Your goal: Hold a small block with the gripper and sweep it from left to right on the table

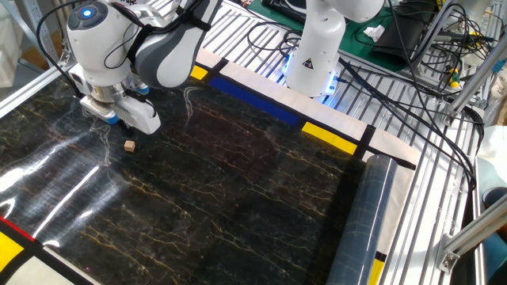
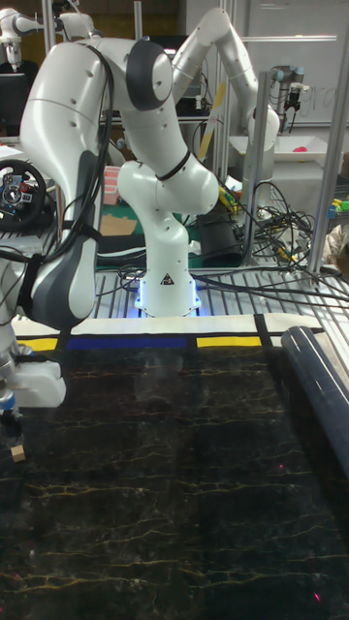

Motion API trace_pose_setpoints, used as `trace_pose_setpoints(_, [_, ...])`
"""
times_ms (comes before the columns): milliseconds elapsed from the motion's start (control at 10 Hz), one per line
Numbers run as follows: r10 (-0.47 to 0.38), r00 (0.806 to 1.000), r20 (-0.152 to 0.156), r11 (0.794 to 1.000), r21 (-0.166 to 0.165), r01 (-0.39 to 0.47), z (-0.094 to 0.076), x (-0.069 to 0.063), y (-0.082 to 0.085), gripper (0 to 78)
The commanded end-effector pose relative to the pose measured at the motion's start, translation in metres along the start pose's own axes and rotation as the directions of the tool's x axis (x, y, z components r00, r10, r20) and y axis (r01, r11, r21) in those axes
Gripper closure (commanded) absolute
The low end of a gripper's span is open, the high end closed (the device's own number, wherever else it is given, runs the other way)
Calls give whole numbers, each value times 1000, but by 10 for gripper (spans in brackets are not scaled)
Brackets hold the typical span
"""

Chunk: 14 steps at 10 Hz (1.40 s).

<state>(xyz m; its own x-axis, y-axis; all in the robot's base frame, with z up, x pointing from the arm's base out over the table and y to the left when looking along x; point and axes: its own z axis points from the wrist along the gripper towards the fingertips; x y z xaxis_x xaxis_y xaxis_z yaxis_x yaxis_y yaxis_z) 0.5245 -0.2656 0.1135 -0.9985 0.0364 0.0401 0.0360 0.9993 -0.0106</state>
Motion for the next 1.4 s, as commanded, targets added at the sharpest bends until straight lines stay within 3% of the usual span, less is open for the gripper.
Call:
trace_pose_setpoints(100, [-275,959,62,960,71,271,2,-2,-9,776])
trace_pose_setpoints(800, [-228,971,75,973,55,224,0,0,-1,776])
trace_pose_setpoints(900, [-202,976,80,979,31,200,0,1,0,776])
trace_pose_setpoints(1100, [-109,987,121,993,-25,112,1,1,0,776])
trace_pose_setpoints(1200, [-81,987,136,996,-37,87,1,1,0,776])
trace_pose_setpoints(1400, [-69,988,139,996,-41,75,1,1,0,776])
